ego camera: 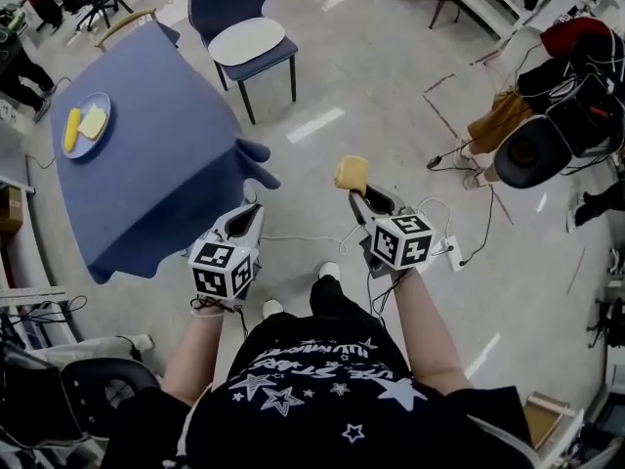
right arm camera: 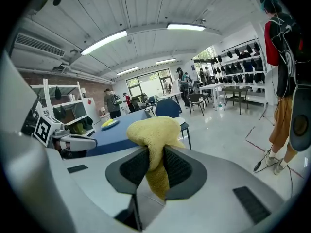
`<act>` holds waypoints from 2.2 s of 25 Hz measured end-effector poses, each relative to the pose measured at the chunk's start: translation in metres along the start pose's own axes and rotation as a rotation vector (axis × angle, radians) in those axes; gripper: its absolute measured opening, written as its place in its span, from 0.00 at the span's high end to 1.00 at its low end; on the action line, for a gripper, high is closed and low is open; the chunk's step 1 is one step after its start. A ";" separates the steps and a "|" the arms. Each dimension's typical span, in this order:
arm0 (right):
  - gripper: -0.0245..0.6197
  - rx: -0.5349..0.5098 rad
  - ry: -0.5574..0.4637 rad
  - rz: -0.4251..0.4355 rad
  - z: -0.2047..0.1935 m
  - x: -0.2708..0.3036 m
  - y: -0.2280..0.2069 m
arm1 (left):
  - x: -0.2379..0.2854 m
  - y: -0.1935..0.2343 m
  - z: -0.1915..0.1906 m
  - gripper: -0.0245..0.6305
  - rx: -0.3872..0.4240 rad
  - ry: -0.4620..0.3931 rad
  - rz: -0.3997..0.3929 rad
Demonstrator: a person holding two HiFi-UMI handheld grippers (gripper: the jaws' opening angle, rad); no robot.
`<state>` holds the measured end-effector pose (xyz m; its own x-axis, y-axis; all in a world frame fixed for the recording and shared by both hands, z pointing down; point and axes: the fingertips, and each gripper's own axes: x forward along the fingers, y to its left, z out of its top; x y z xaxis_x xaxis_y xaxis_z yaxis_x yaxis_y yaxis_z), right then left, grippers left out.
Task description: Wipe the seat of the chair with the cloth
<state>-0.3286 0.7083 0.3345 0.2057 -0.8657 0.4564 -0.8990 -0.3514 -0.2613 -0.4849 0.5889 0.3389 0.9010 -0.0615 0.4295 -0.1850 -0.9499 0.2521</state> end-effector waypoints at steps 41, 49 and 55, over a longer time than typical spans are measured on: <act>0.81 -0.038 0.133 0.225 0.263 0.433 -0.127 | 0.292 0.312 0.260 0.93 -0.051 -0.111 0.190; 0.81 -0.038 0.170 0.277 0.268 0.506 -0.109 | 0.295 0.377 0.244 0.93 -0.116 -0.118 0.266; 0.81 -0.040 0.223 0.354 0.304 0.581 -0.128 | 0.323 0.422 0.271 0.93 -0.150 -0.103 0.364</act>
<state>0.0236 0.1416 0.3743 -0.2036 -0.8307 0.5181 -0.9144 -0.0278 -0.4039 -0.1659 0.0855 0.3485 0.7992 -0.4233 0.4267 -0.5477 -0.8053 0.2270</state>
